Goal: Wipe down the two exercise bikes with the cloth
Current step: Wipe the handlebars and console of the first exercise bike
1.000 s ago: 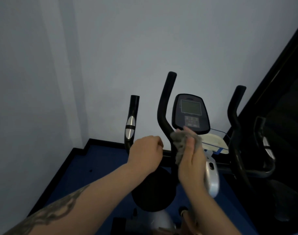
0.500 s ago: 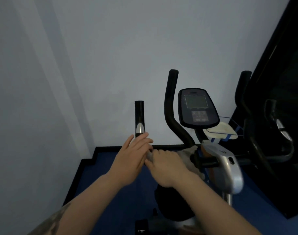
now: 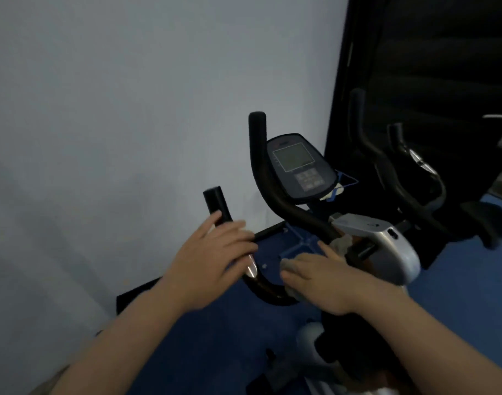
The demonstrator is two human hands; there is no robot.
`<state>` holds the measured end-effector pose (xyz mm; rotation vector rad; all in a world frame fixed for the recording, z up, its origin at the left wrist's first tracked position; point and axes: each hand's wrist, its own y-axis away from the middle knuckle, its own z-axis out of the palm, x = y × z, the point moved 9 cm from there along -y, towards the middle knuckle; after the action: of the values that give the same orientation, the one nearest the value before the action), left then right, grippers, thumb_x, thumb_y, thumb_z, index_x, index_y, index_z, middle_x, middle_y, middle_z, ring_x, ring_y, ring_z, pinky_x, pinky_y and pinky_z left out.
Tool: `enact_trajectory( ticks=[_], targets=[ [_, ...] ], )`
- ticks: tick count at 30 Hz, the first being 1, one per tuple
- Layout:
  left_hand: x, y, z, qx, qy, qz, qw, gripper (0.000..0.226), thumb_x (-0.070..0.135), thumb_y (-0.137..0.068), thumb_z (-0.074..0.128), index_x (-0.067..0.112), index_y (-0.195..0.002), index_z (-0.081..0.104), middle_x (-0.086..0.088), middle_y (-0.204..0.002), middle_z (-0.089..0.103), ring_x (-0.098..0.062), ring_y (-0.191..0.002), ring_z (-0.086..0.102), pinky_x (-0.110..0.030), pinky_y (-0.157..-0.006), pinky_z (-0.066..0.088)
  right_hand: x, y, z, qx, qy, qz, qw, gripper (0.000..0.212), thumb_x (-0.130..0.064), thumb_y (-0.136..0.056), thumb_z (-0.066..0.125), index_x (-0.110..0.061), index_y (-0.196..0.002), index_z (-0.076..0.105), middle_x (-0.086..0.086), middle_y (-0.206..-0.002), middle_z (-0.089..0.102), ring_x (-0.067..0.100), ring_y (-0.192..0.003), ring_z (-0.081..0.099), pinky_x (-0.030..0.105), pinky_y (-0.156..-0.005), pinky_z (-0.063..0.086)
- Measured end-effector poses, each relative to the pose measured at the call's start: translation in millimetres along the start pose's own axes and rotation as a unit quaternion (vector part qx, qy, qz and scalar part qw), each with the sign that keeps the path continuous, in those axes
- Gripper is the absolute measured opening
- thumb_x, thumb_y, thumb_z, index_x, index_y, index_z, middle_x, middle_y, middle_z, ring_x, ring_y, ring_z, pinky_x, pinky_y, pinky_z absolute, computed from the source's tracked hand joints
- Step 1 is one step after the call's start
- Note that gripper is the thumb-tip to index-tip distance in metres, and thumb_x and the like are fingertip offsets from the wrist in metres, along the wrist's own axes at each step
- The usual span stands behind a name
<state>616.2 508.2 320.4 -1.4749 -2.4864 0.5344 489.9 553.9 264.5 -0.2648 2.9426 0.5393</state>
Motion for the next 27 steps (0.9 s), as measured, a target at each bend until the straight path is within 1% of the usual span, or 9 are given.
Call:
enact_trajectory(
  ticks=[1, 3, 5, 7, 10, 13, 16, 21, 27],
  targets=[
    [-14, -6, -8, 0.016, -0.009, 0.001, 1.000, 0.037, 0.037, -0.098, 0.039, 0.023, -0.112, 0.071, 0.009, -0.125, 0.064, -0.012, -0.130, 0.050, -0.044, -0.118, 0.017, -4, 0, 2, 0.019, 0.016, 0.033, 0.999, 0.037, -0.035, -0.106, 0.020, -0.028, -0.134, 0.043, -0.005, -0.137, 0.047, 0.021, -0.131, 0.038, 0.051, -0.116, -0.002],
    [-32, -19, -17, 0.019, -0.039, 0.031, 0.999, 0.036, 0.034, -0.097, 0.039, 0.023, -0.105, 0.073, 0.007, -0.128, 0.063, -0.014, -0.132, 0.049, -0.045, -0.118, 0.019, -30, -9, 3, 0.065, -0.016, 0.074, 0.995, 0.038, -0.036, -0.105, 0.019, -0.027, -0.136, 0.039, 0.002, -0.131, 0.052, 0.028, -0.121, 0.048, 0.053, -0.110, 0.020],
    [-41, -35, -22, 0.023, -0.052, 0.055, 0.997, 0.036, 0.032, -0.097, 0.039, 0.021, -0.098, 0.074, 0.004, -0.130, 0.062, -0.018, -0.134, 0.047, -0.043, -0.118, 0.020, -51, -19, -6, 0.145, -0.062, 0.094, 0.983, 0.036, -0.034, -0.106, 0.022, -0.021, -0.137, 0.037, 0.007, -0.126, 0.055, 0.028, -0.107, 0.056, 0.041, -0.089, 0.042],
    [-53, -50, -28, 0.044, -0.016, 0.035, 0.998, 0.031, 0.025, -0.097, 0.043, 0.018, -0.096, 0.074, 0.002, -0.120, 0.067, -0.019, -0.123, 0.055, -0.041, -0.113, 0.030, -54, -21, -13, 0.203, -0.044, 0.116, 0.971, 0.038, -0.026, -0.105, 0.029, -0.019, -0.142, 0.028, 0.006, -0.134, 0.046, 0.026, -0.107, 0.055, 0.034, -0.077, 0.044],
    [-64, -65, -26, 0.048, 0.048, -0.008, 0.998, 0.018, 0.018, -0.095, 0.055, 0.019, -0.095, 0.073, 0.006, -0.088, 0.070, -0.017, -0.083, 0.064, -0.037, -0.074, 0.052, -49, -15, -6, 0.249, -0.049, 0.159, 0.954, 0.044, -0.026, -0.106, 0.027, -0.018, -0.148, 0.019, 0.001, -0.137, 0.041, 0.020, -0.108, 0.053, 0.030, -0.072, 0.037],
    [-58, -81, -27, 0.073, 0.038, -0.014, 0.997, 0.016, 0.021, -0.093, 0.057, 0.018, -0.088, 0.072, 0.003, -0.066, 0.063, -0.020, -0.060, 0.057, -0.034, -0.052, 0.046, -50, -17, -11, 0.300, -0.102, 0.220, 0.923, 0.034, -0.037, -0.105, 0.019, -0.026, -0.132, 0.037, -0.013, -0.102, 0.046, 0.009, -0.086, 0.052, 0.023, -0.063, 0.028],
    [-51, -99, -27, 0.072, 0.034, 0.014, 0.997, 0.027, 0.030, -0.098, 0.049, 0.016, -0.084, 0.066, 0.004, -0.062, 0.056, -0.018, -0.056, 0.052, -0.032, -0.049, 0.041, -41, -22, -15, 0.321, -0.224, 0.260, 0.883, 0.028, -0.043, -0.104, 0.023, -0.026, -0.111, 0.044, -0.014, -0.081, 0.048, 0.010, -0.075, 0.052, 0.027, -0.059, 0.030],
    [-76, -90, -29, 0.158, 0.132, -0.131, 0.970, 0.045, 0.045, -0.101, 0.032, 0.023, -0.073, 0.059, 0.006, -0.054, 0.057, -0.012, -0.050, 0.054, -0.033, -0.049, 0.045, -43, -20, -25, 0.347, -0.202, 0.307, 0.863, 0.036, -0.045, -0.103, 0.019, -0.025, -0.112, 0.048, -0.003, -0.092, 0.061, 0.018, -0.082, 0.059, 0.029, -0.063, 0.034],
    [-89, -93, -18, 0.114, 0.261, -0.155, 0.946, 0.050, 0.045, -0.101, 0.036, 0.027, -0.060, 0.057, 0.008, -0.050, 0.061, -0.005, -0.047, 0.057, -0.028, -0.054, 0.047, -50, -44, -59, 0.392, -0.274, 0.221, 0.850, 0.037, -0.039, -0.104, 0.024, -0.017, -0.114, 0.053, 0.000, -0.089, 0.060, 0.022, -0.079, 0.060, 0.038, -0.066, 0.044]
  ],
)
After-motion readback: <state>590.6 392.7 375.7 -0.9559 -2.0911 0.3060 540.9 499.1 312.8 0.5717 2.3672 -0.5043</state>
